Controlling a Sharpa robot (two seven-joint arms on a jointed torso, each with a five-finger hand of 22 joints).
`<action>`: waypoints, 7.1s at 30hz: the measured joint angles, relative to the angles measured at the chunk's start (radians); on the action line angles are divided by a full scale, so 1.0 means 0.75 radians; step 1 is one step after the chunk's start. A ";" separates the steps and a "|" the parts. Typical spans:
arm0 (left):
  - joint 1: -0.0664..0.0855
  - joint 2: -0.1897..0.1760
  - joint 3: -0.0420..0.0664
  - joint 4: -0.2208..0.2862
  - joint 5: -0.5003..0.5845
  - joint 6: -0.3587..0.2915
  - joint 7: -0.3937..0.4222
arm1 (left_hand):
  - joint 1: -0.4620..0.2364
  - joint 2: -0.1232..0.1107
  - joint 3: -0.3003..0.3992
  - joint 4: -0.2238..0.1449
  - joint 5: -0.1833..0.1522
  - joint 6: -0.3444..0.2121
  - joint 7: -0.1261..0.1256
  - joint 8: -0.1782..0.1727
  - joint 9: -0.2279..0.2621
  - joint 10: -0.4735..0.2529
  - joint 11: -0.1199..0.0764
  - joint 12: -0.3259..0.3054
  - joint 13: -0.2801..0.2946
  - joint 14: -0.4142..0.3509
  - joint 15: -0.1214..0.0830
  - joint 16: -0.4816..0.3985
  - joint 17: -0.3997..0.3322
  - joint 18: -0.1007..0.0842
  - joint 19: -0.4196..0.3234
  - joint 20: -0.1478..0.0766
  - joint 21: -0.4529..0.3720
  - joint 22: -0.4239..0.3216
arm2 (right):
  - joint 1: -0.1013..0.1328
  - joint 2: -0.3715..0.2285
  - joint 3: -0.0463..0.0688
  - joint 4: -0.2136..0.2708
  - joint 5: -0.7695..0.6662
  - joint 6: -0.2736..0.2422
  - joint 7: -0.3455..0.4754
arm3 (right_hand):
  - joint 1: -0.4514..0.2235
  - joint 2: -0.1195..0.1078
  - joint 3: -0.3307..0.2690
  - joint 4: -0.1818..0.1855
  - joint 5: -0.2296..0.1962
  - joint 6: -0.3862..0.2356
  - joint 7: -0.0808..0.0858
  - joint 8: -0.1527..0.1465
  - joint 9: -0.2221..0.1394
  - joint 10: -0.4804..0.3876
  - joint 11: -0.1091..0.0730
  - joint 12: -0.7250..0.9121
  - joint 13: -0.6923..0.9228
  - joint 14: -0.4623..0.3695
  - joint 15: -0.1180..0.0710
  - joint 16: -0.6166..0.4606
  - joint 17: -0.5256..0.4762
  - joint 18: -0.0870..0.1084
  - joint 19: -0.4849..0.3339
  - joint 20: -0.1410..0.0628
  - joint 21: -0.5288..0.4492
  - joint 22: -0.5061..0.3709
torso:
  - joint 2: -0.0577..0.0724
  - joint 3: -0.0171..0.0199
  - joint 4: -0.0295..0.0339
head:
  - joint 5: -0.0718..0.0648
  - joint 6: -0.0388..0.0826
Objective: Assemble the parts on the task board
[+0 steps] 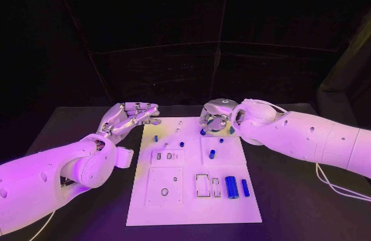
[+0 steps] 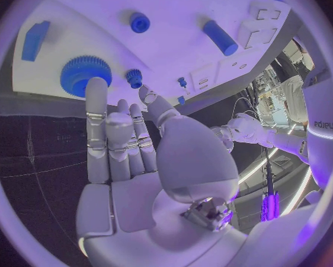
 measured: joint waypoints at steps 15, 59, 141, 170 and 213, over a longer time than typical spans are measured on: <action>0.001 -0.009 0.000 0.004 -0.003 0.011 -0.006 | -0.006 0.006 -0.004 -0.004 0.000 0.005 0.005 0.000 0.000 0.000 0.000 -0.006 -0.001 0.000 0.000 -0.006 0.001 0.000 0.000 0.000 -0.007 -0.003 | 0.001 0.030 -0.001 -0.029 -0.030 0.090 -0.011 | -0.005 -0.005 0.054 0.008 -0.008 0.000 0.000 0.000 0.000 -0.004 0.005 0.000 0.000 0.003 0.007 0.142 0.151 0.000 -0.007 0.007 0.156 0.170 | 0.018 0.0005 0.0046 | -0.002 -0.002; 0.003 -0.015 0.000 0.000 -0.005 0.032 -0.028 | -0.011 0.011 0.006 -0.013 0.000 0.005 0.005 -0.016 -0.001 0.000 0.000 -0.020 -0.001 0.000 0.000 -0.022 0.009 0.000 0.000 0.000 -0.013 -0.010 | 0.002 0.142 0.002 -0.093 0.007 -0.258 0.001 | 0.037 0.019 0.350 0.017 -0.133 0.084 -0.007 0.000 0.002 0.089 -0.012 -0.004 0.002 0.003 -0.003 0.303 0.326 -0.043 0.044 0.000 0.434 0.496 | 0.043 0.0024 0.0228 | 0.002 0.020; 0.018 -0.037 0.000 0.014 -0.001 0.042 -0.044 | -0.005 0.016 0.007 -0.022 0.000 0.005 0.005 -0.016 0.000 0.005 0.005 -0.027 0.000 0.000 0.000 -0.027 0.012 0.000 0.005 0.005 -0.018 -0.013 | 0.004 0.227 0.003 -0.146 -0.080 -0.227 -0.092 | -0.024 -0.067 0.370 0.081 -0.151 0.047 0.004 -0.007 0.000 0.047 0.000 -0.007 0.001 0.003 -0.003 0.331 0.341 -0.042 0.039 0.014 0.455 0.517 | 0.086 -0.0010 0.0463 | -0.005 0.023; 0.020 -0.055 0.000 0.011 0.001 0.048 -0.055 | -0.005 0.016 0.007 -0.022 0.000 0.004 0.005 -0.021 0.000 0.005 0.005 -0.032 0.000 0.000 0.000 -0.032 0.013 -0.001 0.005 0.005 -0.018 -0.016 | 0.020 -0.130 0.022 0.159 0.158 -0.286 -0.133 | 0.014 -0.204 -0.015 0.397 -0.015 -0.140 -0.032 0.051 0.007 0.280 -0.068 0.518 0.295 0.003 -0.042 0.460 0.542 -0.077 0.160 -0.025 0.559 0.682 | 0.083 0.0070 0.0277 | -0.012 0.042; 0.020 -0.037 0.000 -0.015 0.002 0.060 -0.062 | 0.000 0.021 0.007 -0.029 0.000 0.005 0.005 -0.021 0.000 0.005 0.005 -0.032 0.000 0.000 0.000 -0.038 0.016 -0.001 0.005 0.005 -0.023 -0.018 | 0.019 -0.168 0.028 0.131 0.307 -0.070 -0.360 | 0.223 -0.148 -0.276 0.649 0.108 -0.163 -0.013 0.114 0.008 0.401 -0.033 1.876 1.658 0.003 -0.017 0.621 0.684 -0.126 0.237 0.007 0.735 0.985 | 0.083 0.0184 0.0097 | -0.019 0.036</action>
